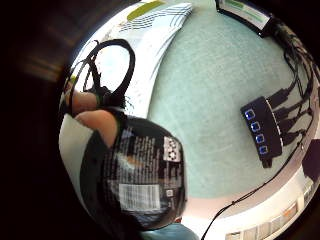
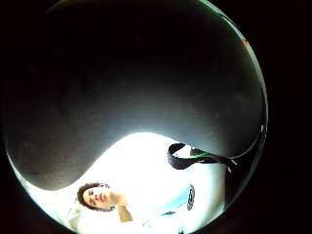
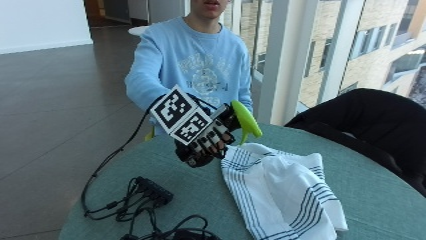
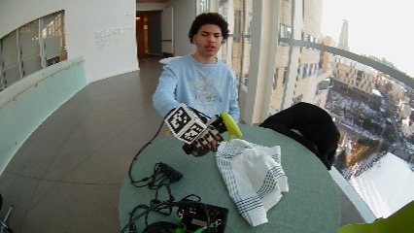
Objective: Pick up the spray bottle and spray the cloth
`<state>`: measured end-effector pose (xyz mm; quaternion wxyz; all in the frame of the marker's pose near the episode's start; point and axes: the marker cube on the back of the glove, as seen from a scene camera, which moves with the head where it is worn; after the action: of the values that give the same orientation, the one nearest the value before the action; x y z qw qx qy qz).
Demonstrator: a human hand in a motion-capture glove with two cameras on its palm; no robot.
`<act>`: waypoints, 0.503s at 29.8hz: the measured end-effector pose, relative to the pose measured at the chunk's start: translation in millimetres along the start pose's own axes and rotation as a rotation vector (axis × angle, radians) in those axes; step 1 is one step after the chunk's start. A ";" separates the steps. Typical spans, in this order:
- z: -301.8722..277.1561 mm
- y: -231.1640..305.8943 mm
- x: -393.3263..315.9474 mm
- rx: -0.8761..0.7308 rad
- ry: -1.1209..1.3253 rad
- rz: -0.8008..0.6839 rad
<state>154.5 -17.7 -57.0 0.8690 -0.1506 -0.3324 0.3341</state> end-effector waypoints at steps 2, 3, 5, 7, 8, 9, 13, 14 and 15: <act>1.7 -0.4 0.0 -0.006 -0.002 0.003; 2.3 -0.7 0.0 -0.007 -0.003 0.004; 3.1 -1.6 0.0 -0.008 -0.001 0.004; 3.6 -2.6 0.3 -0.006 0.007 0.002; 3.8 -2.9 0.3 -0.005 0.011 0.002; 4.0 -3.2 0.0 -0.004 0.014 0.003; 4.0 -3.9 -2.5 -0.008 0.012 0.008; 4.0 -3.7 -3.0 -0.011 0.013 0.009; 4.1 -3.5 -3.3 -0.014 0.016 0.011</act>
<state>151.5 -22.4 -53.9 0.8688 -0.1612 -0.3270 0.3351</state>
